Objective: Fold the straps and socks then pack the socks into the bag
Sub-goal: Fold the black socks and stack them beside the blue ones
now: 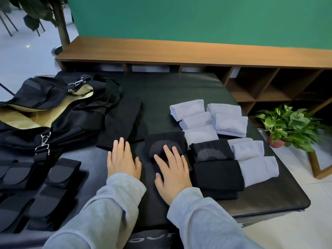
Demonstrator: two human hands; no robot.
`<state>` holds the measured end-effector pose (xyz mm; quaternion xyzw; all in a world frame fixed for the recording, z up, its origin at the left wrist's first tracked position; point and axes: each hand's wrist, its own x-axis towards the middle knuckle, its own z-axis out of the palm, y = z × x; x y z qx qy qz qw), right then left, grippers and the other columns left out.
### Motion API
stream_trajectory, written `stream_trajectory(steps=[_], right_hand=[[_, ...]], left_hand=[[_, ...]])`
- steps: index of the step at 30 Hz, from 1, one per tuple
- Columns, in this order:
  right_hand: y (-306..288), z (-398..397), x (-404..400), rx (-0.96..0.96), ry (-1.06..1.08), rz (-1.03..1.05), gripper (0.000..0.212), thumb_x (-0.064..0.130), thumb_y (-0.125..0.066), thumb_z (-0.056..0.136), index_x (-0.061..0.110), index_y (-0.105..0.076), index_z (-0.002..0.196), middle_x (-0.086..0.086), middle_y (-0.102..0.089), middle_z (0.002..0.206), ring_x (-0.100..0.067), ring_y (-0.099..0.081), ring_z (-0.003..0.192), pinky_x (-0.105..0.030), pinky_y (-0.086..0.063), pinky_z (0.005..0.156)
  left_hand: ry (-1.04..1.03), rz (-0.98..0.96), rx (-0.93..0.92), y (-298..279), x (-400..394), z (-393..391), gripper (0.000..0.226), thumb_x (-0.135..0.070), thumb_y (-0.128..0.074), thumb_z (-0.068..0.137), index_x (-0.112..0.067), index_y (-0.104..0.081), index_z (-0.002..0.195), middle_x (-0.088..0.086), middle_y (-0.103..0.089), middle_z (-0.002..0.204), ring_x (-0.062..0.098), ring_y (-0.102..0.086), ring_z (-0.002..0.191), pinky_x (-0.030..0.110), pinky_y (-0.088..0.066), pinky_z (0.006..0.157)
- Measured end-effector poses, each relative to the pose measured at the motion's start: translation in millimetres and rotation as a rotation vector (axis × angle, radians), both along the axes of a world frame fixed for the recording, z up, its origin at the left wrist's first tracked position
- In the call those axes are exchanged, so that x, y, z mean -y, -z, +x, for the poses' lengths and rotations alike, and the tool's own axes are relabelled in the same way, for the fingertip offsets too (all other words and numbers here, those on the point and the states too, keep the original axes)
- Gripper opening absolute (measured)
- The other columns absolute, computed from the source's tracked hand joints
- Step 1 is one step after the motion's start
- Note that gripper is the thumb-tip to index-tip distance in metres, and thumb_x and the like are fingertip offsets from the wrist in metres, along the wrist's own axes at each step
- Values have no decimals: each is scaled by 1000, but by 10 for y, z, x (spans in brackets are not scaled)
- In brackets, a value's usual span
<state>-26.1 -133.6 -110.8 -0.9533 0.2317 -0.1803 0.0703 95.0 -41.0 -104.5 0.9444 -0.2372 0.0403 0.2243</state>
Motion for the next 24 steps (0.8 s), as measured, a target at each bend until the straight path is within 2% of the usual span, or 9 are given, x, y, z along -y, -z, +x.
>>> stream_trajectory(steps=[4,7,9,14,16,18,20,22,24], right_hand=[[-26,-39,-29,68,-24,-15,49,30,-39,76,24,-54,122,-3,-40,144,-21,-30,135,-42,-29,110],[-21,-132,-107,144,-74,4,43,27,-42,76,19,-57,115,-3,-44,136,-20,-37,127,-38,-25,109],[-14,-198,-179,158,-102,5,40,27,-42,76,19,-53,114,-1,-43,133,-19,-39,123,-38,-25,107],[-109,-274,-437,98,-134,86,41,29,-40,74,24,-47,114,4,-50,126,-11,-43,116,-37,-43,101],[-173,-274,-585,87,-166,153,42,28,-42,76,24,-48,118,4,-51,129,-8,-42,117,-35,-44,99],[-260,-253,-731,64,-218,237,46,21,-47,83,22,-47,128,7,-41,141,-8,-37,124,-30,-37,105],[-345,-217,-838,22,-265,373,51,17,-49,89,21,-40,139,12,-26,150,-8,-36,130,-25,-30,108],[-408,-182,-912,42,-279,438,55,14,-49,90,22,-35,142,15,-20,151,-8,-39,129,-28,-33,107],[-451,-154,-943,46,-289,478,59,12,-49,90,25,-30,144,18,-17,152,-7,-38,130,-30,-34,107]], left_hand=[[30,-110,74,44,-230,-64,65,-6,-69,76,0,-43,135,12,-32,149,22,-20,139,49,-26,109],[44,-167,148,39,-474,-163,74,0,-76,64,-2,-45,131,15,-40,143,22,-24,134,55,-36,98],[69,-196,180,26,-621,-262,79,1,-77,62,-6,-42,131,11,-37,144,22,-26,134,53,-34,98],[125,-235,206,-42,-854,-503,83,2,-78,56,-13,-41,129,2,-33,141,18,-31,131,45,-27,100],[146,-234,227,-81,-923,-577,84,1,-79,54,-14,-42,128,1,-35,140,16,-34,129,42,-27,99],[169,-226,263,-94,-991,-638,80,-1,-77,54,-13,-44,126,2,-39,137,15,-38,124,40,-24,97],[182,-220,303,-83,-1057,-691,66,-8,-63,62,-14,-45,126,0,-40,137,13,-41,121,39,-24,97],[187,-190,321,-66,-1120,-749,57,-15,-45,68,-15,-45,125,-2,-38,137,10,-43,119,38,-25,96],[210,-186,330,-41,-1170,-807,57,-15,-49,67,-14,-46,124,-3,-38,137,8,-44,117,36,-26,94]])
